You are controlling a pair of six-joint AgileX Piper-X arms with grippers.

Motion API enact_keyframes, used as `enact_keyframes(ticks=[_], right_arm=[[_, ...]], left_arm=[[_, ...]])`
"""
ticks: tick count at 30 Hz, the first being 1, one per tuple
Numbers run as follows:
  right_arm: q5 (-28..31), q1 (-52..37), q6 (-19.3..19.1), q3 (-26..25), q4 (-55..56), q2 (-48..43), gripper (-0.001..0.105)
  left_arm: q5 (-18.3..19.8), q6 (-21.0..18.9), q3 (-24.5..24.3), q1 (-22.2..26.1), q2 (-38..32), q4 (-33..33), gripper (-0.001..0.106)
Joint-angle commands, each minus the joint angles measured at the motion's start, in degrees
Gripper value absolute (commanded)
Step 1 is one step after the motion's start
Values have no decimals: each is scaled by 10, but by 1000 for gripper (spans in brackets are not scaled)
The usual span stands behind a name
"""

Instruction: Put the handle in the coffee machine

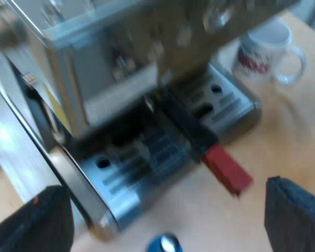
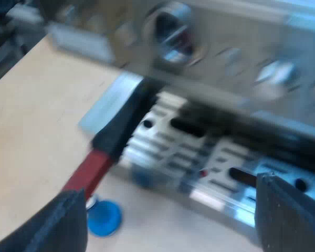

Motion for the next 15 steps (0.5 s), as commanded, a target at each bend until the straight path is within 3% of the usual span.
enact_keyframes(ticks=[1, 10, 12, 15], right_arm=[[-28, -57, -17, -32, 25, -7, 67], [-131, -234, -23, -72, 100, -13, 67], [-133, -290, -42, -72, 119, -22, 67], [-133, -355, -65, -72, 140, -39, 67]], left_arm=[[-37, -28, -20, 9, -3, -20, 77], [-103, -42, -49, 18, -3, -21, 77], [-143, -54, -52, 18, -3, -18, 77], [-156, -54, -52, 18, -3, -7, 77]])
